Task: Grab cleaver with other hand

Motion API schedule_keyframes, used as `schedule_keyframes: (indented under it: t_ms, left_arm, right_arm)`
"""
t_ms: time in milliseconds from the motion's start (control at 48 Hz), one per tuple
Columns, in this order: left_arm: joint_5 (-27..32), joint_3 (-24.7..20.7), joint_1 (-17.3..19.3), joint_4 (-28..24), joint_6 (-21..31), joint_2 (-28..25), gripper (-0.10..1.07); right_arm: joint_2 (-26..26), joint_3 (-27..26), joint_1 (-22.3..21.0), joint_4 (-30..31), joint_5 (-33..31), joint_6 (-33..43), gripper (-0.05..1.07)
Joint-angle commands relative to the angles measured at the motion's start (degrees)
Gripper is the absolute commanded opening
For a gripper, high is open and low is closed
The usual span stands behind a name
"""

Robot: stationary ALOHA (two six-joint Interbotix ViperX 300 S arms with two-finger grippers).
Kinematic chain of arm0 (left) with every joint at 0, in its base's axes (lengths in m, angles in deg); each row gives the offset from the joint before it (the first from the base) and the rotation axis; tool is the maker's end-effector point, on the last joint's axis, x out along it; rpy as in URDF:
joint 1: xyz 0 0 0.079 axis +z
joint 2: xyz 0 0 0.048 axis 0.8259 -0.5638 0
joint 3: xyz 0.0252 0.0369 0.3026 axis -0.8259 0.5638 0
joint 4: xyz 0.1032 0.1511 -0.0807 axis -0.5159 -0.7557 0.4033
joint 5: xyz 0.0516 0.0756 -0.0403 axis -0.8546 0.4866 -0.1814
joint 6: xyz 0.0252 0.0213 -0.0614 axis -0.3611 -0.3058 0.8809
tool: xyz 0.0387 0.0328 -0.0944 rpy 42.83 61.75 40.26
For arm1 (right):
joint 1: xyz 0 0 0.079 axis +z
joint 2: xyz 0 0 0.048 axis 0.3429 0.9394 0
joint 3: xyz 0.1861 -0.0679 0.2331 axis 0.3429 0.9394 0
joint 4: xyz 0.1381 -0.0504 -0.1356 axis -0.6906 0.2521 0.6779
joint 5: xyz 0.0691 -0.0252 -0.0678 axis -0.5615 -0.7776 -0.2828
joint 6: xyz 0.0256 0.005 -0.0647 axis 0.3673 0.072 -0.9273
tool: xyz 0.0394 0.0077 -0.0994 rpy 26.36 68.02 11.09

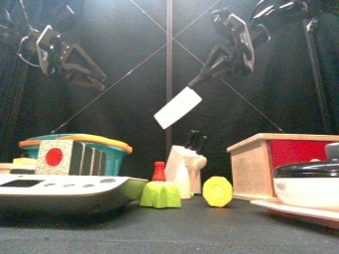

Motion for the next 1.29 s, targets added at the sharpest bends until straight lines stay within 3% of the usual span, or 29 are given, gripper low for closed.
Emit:
schedule_keyframes:
  t_ms: [0, 188, 250, 438, 667, 875, 1021, 1271]
  left_arm:
    - [-1.67, -2.29, -2.11, 3.78, -0.09, 0.00, 0.90]
    - [-10.55, -6.68, -3.43, 20.57, -0.62, -0.09, 0.90]
    - [-13.36, -8.35, -3.52, 23.29, -1.05, -0.09, 0.90]
    - [-20.57, -13.45, -5.27, 24.70, -1.23, -0.53, 0.90]
    - [-22.41, -16.70, -8.70, 28.92, -1.23, -2.90, 0.91]
    - [-22.41, -17.23, -13.80, 33.66, -1.23, -4.83, 0.91]
    - [-21.01, -15.82, -14.15, 35.95, -1.23, -4.83, 0.91]
    - [-14.59, -15.73, -13.71, 31.29, -1.23, -4.66, 0.91]
  right_arm:
    - [-1.32, -0.62, 0.09, 0.00, 1.05, 0.00, 0.40]
    - [-0.97, -0.18, 0.09, -0.62, 2.55, 0.00, 0.40]
    - [-0.97, 0.09, 0.09, -0.70, 2.90, 0.00, 0.40]
    - [-1.32, 0.53, 0.09, -0.97, 2.99, -0.09, 0.40]
    - [-1.41, 0.44, 0.09, -1.05, 2.99, 0.00, 0.40]
    - [-1.58, 0.26, 0.09, -1.14, 3.34, -0.09, 0.40]
    - [-1.58, 0.00, 0.09, -0.88, 4.04, -0.09, 0.40]
    - [-1.58, -0.09, -0.09, -0.97, 4.75, -0.09, 0.40]
